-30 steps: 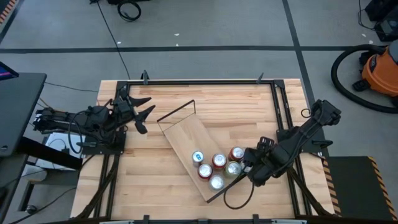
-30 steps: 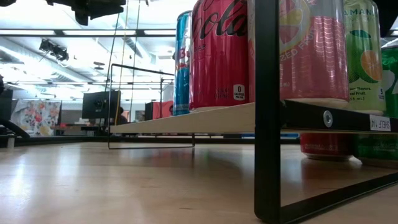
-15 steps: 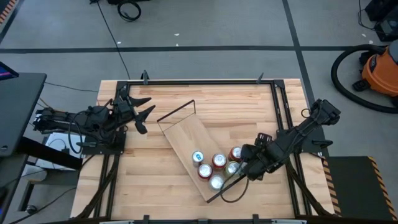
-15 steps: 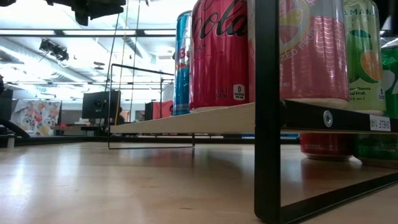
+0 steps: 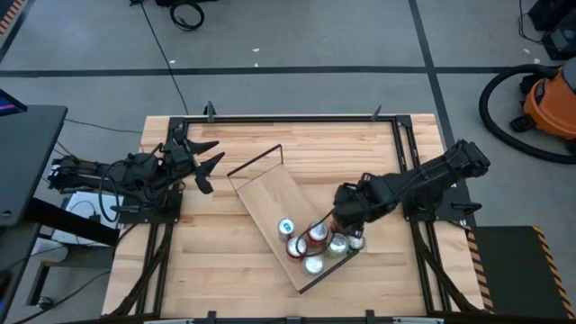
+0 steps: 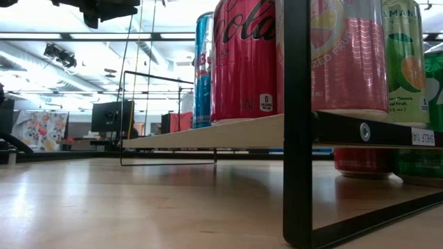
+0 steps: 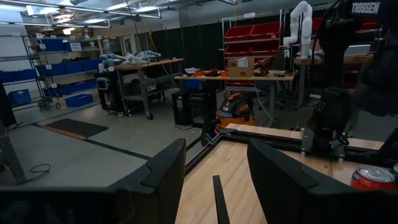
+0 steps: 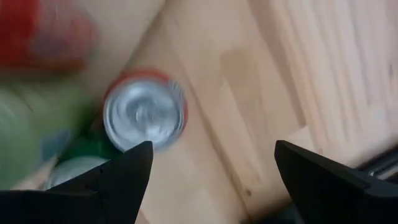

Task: Place canned beverage on shelf
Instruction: Put the orange soda can on the shelf

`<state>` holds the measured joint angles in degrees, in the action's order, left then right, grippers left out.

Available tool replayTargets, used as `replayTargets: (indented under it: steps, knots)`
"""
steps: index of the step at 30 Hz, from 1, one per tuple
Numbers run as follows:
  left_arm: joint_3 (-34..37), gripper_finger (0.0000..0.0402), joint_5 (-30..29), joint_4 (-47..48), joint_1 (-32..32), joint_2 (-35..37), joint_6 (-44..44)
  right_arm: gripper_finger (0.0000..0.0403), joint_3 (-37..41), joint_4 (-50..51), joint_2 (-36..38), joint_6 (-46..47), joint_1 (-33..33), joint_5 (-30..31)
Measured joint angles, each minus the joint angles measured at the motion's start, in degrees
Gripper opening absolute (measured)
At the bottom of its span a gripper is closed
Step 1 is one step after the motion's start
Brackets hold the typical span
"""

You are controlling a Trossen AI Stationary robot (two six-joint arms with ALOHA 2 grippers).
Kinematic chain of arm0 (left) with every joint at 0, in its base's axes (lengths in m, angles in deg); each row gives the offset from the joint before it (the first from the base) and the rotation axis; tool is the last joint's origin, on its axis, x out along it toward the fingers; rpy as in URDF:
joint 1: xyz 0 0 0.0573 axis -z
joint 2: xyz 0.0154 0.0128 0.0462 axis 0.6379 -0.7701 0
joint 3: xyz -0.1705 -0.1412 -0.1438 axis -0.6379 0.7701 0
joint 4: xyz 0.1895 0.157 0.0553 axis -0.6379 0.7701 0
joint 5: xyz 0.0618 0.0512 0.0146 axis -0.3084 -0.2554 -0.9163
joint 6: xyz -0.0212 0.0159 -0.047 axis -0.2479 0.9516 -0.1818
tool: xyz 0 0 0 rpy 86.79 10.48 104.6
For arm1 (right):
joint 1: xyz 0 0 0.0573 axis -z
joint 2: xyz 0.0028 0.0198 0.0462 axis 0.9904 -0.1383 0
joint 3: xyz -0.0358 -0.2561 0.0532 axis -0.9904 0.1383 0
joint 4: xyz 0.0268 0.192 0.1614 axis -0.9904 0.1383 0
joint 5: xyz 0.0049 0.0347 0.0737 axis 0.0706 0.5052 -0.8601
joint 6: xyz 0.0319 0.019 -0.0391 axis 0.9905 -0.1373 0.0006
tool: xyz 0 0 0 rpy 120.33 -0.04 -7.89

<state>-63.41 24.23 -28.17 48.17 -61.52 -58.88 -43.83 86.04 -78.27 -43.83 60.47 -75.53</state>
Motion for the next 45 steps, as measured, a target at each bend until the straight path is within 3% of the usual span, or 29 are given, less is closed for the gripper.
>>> replayTargets:
  steps: [5, 12, 17, 21, 28, 45]
  knots:
    - [0.0, 0.0183, 0.0, 0.02, 0.0, 0.0, -0.02, 0.0348, -1.41, -5.87, 0.04, -4.9, 1.41, 1.73]
    - [0.0, 0.0183, 0.28, -0.21, 0.07, 0.0, -1.75, 0.0348, -0.28, -5.68, 0.09, -5.55, 0.19, 4.4]
    - [0.0, 0.0183, 5.86, -3.29, 0.07, -0.34, -4.45, 0.0348, 1.45, -5.97, 0.09, -5.55, -2.89, 4.45]
    - [0.0, 0.0183, 6.71, -4.03, 0.07, -1.53, -5.14, 0.0348, 2.87, -8.16, 0.09, -5.56, -4.82, 5.55]
    - [0.0, 0.0183, 6.67, -5.58, -0.06, -4.71, -5.77, 0.0348, 7.03, -13.05, 0.08, -6.08, -5.29, 3.31]
    - [0.02, 0.0183, 6.54, -5.66, -0.04, -6.36, -5.55, 0.0348, 7.9, -17.04, 0.09, -6.96, -1.78, -0.79]
